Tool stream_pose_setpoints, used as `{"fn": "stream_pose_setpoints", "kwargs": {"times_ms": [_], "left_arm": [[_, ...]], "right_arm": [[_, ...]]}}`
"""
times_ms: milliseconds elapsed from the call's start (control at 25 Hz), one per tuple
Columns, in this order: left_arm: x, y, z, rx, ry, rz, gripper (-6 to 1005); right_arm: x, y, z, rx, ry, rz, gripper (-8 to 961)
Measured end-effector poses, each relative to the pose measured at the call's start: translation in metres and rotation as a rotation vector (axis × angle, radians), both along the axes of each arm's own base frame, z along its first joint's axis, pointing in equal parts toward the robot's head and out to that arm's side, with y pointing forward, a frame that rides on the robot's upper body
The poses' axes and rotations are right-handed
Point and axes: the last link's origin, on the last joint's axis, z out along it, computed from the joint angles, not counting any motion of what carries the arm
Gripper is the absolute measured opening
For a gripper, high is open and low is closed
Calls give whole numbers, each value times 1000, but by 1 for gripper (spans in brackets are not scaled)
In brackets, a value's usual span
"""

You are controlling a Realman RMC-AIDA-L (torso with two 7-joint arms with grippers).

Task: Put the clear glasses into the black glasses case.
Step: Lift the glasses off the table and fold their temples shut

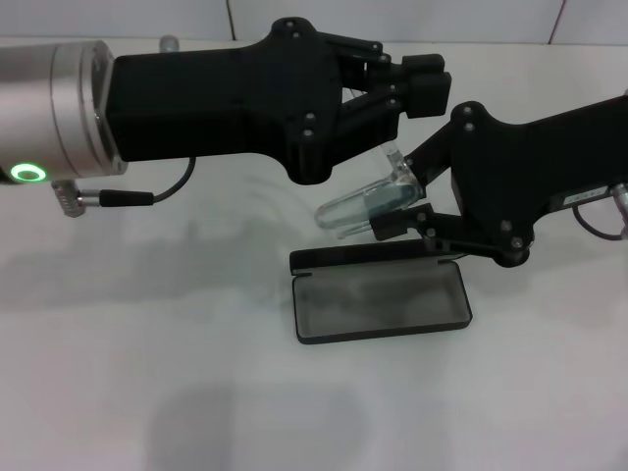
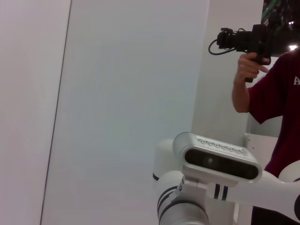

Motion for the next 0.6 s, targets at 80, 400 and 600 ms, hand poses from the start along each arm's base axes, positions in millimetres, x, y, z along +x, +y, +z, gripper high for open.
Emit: {"fn": "stream_pose_setpoints", "kwargs": {"times_ms": [80, 400, 600], "left_arm": [[-1, 0, 0, 2, 5, 1, 99], [-6, 1, -4, -26, 20, 4, 99], [-5, 0, -4, -50, 22, -19, 99]], "right_arm": [[0, -1, 1, 0, 8, 2, 98], [2, -2, 4, 7, 29, 6, 97], [2, -2, 4, 11, 30, 9, 98]]}}
